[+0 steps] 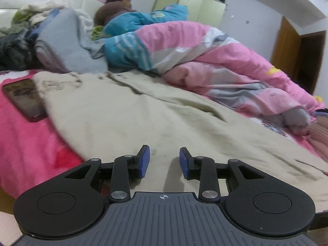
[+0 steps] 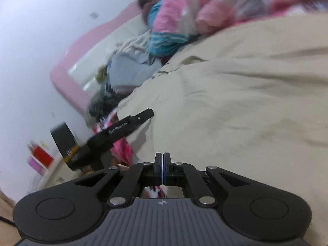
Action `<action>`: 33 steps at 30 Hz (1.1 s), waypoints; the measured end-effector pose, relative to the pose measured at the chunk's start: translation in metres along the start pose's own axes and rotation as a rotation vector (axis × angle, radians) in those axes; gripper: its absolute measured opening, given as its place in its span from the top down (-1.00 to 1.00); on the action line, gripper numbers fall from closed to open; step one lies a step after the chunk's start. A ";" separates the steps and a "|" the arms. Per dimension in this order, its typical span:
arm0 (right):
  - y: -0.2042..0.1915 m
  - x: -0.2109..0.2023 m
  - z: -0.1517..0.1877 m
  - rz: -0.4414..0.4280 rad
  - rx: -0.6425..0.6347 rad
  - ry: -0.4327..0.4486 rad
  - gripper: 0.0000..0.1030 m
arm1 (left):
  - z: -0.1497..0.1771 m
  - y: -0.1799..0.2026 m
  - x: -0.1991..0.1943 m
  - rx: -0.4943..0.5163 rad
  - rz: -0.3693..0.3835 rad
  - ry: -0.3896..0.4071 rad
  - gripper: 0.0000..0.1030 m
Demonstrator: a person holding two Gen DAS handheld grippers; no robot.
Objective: Fold clothes
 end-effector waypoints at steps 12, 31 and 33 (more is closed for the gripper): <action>-0.051 0.035 0.018 0.025 -0.371 -0.044 1.00 | -0.001 -0.013 -0.006 -0.024 -0.025 0.023 0.41; -0.087 0.081 0.007 0.176 -0.595 0.085 1.00 | -0.003 -0.032 -0.015 -0.064 -0.048 0.048 0.44; -0.081 0.097 0.011 0.174 -0.555 0.042 1.00 | -0.003 -0.033 -0.015 -0.070 -0.050 0.050 0.44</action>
Point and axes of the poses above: each gripper's, at about its wrist camera, not at the fingertips, and x roughly the way its jaws point, y to its right, z to its underside, the point moved 3 cm from there along x, roughly the way its jaws point, and after that the axes turned 3 degrees about z, right-handed, at the moved point
